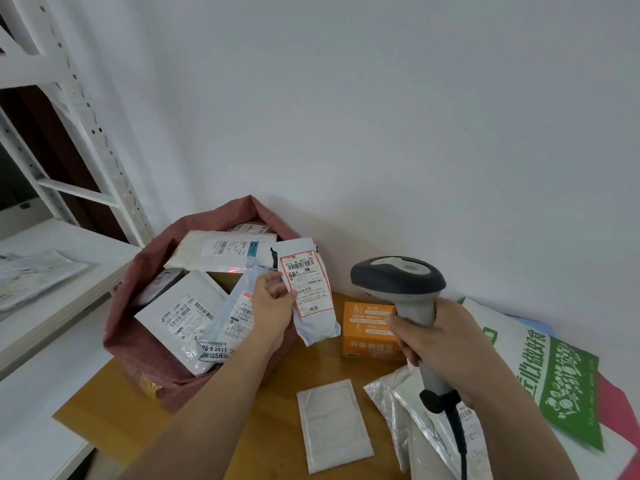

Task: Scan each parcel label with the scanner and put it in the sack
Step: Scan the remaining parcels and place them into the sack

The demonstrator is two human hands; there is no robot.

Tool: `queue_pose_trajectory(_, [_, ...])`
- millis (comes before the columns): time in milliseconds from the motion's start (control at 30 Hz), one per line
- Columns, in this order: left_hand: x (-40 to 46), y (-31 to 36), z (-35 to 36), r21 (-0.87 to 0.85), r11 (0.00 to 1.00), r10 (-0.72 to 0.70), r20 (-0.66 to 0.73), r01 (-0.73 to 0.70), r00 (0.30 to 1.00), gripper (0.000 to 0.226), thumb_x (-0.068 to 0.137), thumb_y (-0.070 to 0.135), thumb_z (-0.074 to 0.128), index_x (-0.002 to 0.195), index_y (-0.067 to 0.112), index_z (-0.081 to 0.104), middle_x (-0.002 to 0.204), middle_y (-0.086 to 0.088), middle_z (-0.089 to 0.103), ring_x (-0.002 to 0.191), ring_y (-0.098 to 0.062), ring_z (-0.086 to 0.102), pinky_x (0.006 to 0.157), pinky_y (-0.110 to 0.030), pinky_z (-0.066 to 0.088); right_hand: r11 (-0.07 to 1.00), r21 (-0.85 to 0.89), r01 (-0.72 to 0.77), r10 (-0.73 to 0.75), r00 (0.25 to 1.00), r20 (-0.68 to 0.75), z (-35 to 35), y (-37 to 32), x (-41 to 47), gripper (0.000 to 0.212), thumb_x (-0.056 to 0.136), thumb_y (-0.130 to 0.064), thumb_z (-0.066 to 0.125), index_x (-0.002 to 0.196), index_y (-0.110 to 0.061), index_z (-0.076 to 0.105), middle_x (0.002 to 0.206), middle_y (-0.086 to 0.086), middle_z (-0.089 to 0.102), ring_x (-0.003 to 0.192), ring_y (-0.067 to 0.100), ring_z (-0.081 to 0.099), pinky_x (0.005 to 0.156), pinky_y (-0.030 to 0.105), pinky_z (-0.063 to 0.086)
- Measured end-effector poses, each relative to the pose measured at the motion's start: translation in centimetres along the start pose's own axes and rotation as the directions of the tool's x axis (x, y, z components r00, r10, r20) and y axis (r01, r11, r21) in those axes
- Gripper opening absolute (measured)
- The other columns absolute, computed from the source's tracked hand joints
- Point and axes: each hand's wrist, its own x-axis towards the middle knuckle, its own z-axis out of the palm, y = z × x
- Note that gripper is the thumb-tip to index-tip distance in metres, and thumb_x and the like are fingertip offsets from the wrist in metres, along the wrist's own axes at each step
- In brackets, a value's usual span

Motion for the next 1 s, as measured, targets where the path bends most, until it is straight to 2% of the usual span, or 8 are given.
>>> queue_pose_trajectory(167, [0.5, 0.3, -1.1, -0.062, 0.998, -0.009, -0.025, 0.007, 1.0, 0.038, 0.09, -0.002, 0.062, 0.12, 0.016, 0.047, 0.106, 0.003, 0.066, 0.097, -0.011, 0.065, 0.078, -0.03, 0.057, 0.998, -0.002, -0.063, 0.063, 0.998, 0.026, 1.4, -0.7, 0.4, 0.026, 0.091, -0.028, 0.063, 0.074, -0.012, 0.053, 0.057, 0.001, 0.056, 0.041, 0.002, 0.053, 0.046, 0.01, 0.041])
queue_pose_trajectory(367, [1.3, 0.9, -2.8, -0.11, 0.994, -0.016, -0.067, 0.009, 0.998, 0.038, 0.09, -0.001, 0.062, 0.121, 0.015, 0.046, 0.109, -0.001, 0.065, 0.098, -0.016, 0.066, 0.077, -0.035, 0.058, 0.999, 0.049, 0.006, -0.004, 0.999, -0.04, 2.7, -1.9, 0.9, 0.025, 0.09, -0.029, 0.064, 0.074, -0.011, 0.056, 0.057, 0.0, 0.058, 0.044, 0.005, 0.055, 0.048, 0.012, 0.043])
queue_pose_trajectory(467, [2.5, 1.6, -4.0, -0.148, 0.989, 0.005, -0.173, -0.031, 0.985, 0.034, 0.088, -0.006, 0.06, 0.113, 0.016, 0.051, 0.098, -0.004, 0.066, 0.09, -0.015, 0.066, 0.065, -0.023, 0.056, 0.996, 0.094, 0.005, 0.002, 0.997, -0.079, 3.4, -2.4, 1.2, 0.026, 0.09, -0.031, 0.064, 0.071, -0.014, 0.057, 0.056, -0.001, 0.06, 0.045, 0.006, 0.057, 0.049, 0.014, 0.044])
queue_pose_trajectory(600, [5.9, 3.4, -5.6, -0.172, 0.985, -0.042, -0.324, -0.015, 0.945, 0.031, 0.088, -0.008, 0.059, 0.115, 0.006, 0.062, 0.103, -0.012, 0.062, 0.087, -0.024, 0.061, 0.066, -0.028, 0.054, 0.994, 0.107, 0.021, -0.019, 1.0, -0.023, 4.1, -2.6, 2.0, 0.026, 0.091, -0.022, 0.065, 0.066, -0.015, 0.06, 0.056, 0.0, 0.062, 0.051, 0.012, 0.058, 0.058, 0.026, 0.049])
queue_pose_trajectory(700, [8.8, 4.6, -6.6, -0.2, 0.978, -0.101, -0.222, 0.056, 0.97, 0.056, 0.09, 0.0, 0.06, 0.143, 0.006, 0.042, 0.117, -0.019, 0.063, 0.098, -0.032, 0.065, 0.082, -0.039, 0.057, 0.995, 0.079, 0.066, -0.063, 0.997, -0.043, 4.6, -2.7, 2.1, 0.027, 0.088, -0.018, 0.066, 0.061, -0.018, 0.061, 0.051, -0.006, 0.061, 0.048, 0.007, 0.058, 0.051, 0.019, 0.048])
queue_pose_trajectory(767, [9.8, 4.9, -6.5, -0.148, 0.977, -0.169, -0.098, 0.154, 0.981, 0.065, 0.091, 0.004, 0.06, 0.149, 0.01, 0.031, 0.131, -0.018, 0.055, 0.104, -0.03, 0.063, 0.081, -0.036, 0.054, 0.995, 0.084, 0.045, -0.041, 0.998, -0.05, 4.7, -2.5, 2.4, 0.025, 0.088, -0.019, 0.067, 0.063, -0.019, 0.061, 0.051, -0.007, 0.061, 0.047, 0.006, 0.058, 0.051, 0.018, 0.048])
queue_pose_trajectory(833, [10.0, 4.4, -5.8, 0.033, 0.98, -0.188, -0.138, 0.194, 0.972, 0.064, 0.087, 0.004, 0.062, 0.145, 0.014, 0.038, 0.143, -0.018, 0.039, 0.106, -0.03, 0.058, 0.074, -0.029, 0.05, 0.995, 0.1, -0.028, 0.033, 0.998, -0.048, 4.8, -2.0, 2.9, 0.025, 0.09, -0.023, 0.066, 0.066, -0.016, 0.061, 0.054, -0.004, 0.061, 0.048, 0.008, 0.058, 0.052, 0.019, 0.048])
queue_pose_trajectory(1000, [8.0, 2.5, -2.9, -0.023, 0.995, -0.097, -0.159, 0.094, 0.983, 0.027, 0.09, -0.001, 0.049, 0.114, 0.01, 0.056, 0.1, -0.017, 0.06, 0.062, -0.017, 0.06, 0.058, -0.025, 0.05, 0.987, 0.121, -0.109, 0.12, 0.989, -0.09, 4.7, -0.7, 3.5, 0.021, 0.09, -0.027, 0.066, 0.076, -0.012, 0.061, 0.053, -0.003, 0.062, 0.042, 0.002, 0.056, 0.044, 0.009, 0.041])
